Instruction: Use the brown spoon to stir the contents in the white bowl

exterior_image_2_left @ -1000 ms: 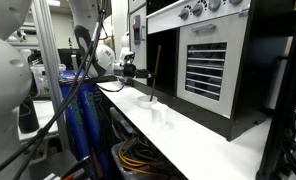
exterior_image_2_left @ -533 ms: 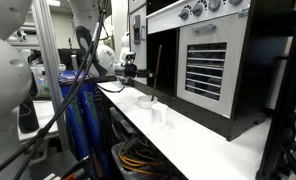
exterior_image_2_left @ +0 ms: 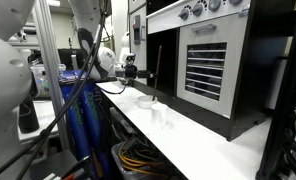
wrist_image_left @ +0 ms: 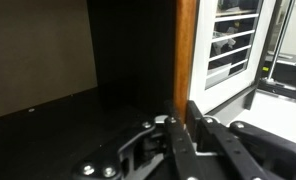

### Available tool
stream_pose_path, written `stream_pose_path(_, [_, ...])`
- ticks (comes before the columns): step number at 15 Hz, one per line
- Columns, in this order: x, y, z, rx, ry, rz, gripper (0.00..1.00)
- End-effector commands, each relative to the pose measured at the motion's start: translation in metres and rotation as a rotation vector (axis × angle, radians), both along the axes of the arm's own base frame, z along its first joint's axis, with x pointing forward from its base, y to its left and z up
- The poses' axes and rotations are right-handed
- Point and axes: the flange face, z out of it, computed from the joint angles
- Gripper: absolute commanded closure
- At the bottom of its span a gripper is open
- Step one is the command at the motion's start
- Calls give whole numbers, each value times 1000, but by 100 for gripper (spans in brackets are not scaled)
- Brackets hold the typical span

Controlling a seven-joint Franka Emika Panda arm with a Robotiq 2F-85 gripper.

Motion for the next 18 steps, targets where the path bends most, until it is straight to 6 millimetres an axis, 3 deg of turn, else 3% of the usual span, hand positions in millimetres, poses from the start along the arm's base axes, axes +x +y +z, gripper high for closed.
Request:
stream_pose_path(1, [6,5,-11,-9,15,19,97])
stream_pose_path(6, [7,20,-12,12,14,40,97])
stream_pose_path(14, [1,64,6,106,3,84,97])
stream_pose_path(18, [-8,72,7,121,18,80,97])
